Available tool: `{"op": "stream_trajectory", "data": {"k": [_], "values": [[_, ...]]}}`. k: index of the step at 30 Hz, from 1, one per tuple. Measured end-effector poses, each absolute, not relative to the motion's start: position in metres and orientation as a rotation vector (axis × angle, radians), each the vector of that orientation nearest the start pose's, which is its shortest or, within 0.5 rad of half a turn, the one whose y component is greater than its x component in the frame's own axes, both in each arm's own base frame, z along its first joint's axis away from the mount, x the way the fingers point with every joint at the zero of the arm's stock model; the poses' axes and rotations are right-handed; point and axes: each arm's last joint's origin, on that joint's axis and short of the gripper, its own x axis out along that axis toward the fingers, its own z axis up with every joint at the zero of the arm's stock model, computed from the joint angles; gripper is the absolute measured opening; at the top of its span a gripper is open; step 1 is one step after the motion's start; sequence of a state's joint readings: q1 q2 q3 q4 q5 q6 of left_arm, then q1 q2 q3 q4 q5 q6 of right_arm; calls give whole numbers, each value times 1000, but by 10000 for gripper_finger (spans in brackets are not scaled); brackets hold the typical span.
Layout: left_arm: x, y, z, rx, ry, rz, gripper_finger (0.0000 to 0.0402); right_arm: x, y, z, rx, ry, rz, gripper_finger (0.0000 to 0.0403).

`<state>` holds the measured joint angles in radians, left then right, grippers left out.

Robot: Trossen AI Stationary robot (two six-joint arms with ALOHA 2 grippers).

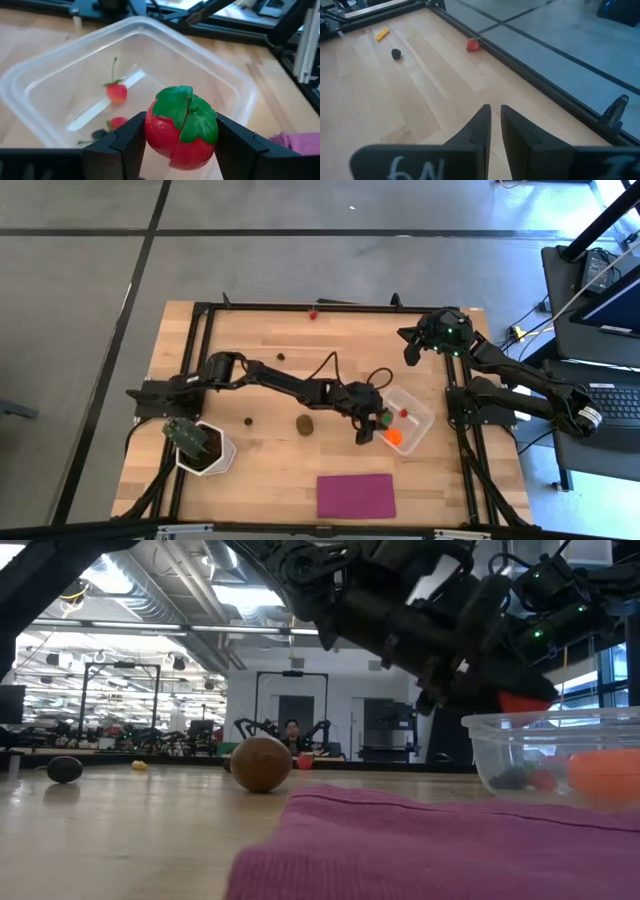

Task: Pick and placing Produce into tupperware
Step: Put the strawberry into the transparent bin, then put the kiwi into the transparent bin

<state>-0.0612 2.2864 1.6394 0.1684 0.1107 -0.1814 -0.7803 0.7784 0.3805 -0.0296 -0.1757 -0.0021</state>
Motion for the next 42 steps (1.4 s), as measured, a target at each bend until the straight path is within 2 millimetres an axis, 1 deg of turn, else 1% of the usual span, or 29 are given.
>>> {"op": "stream_trajectory", "data": {"k": [3,10,19,26,31,33,34,36,39,42], "values": [[509,-32,157,-179,507,-93,197,123,-115,209,199,390,-595,46],[510,-31,159,-178,481,-92,207,123,-115,208,206,405,-594,46],[511,-32,161,-181,467,-102,208,122,-114,205,217,426,-593,46],[511,-31,161,-180,462,-110,250,122,-114,205,223,435,-593,46],[510,-22,164,-189,465,-93,278,122,-113,205,223,435,-592,46],[508,-16,173,-181,462,-102,282,122,-114,205,223,436,-593,46],[505,-13,182,-171,472,-111,283,122,-113,205,223,436,-592,46],[496,-4,210,-144,461,-117,284,122,-113,204,224,436,-593,46],[471,11,256,-113,505,-97,283,122,-113,204,223,438,-592,46],[441,19,288,-47,589,-94,280,122,-113,204,224,441,-591,46]]}}
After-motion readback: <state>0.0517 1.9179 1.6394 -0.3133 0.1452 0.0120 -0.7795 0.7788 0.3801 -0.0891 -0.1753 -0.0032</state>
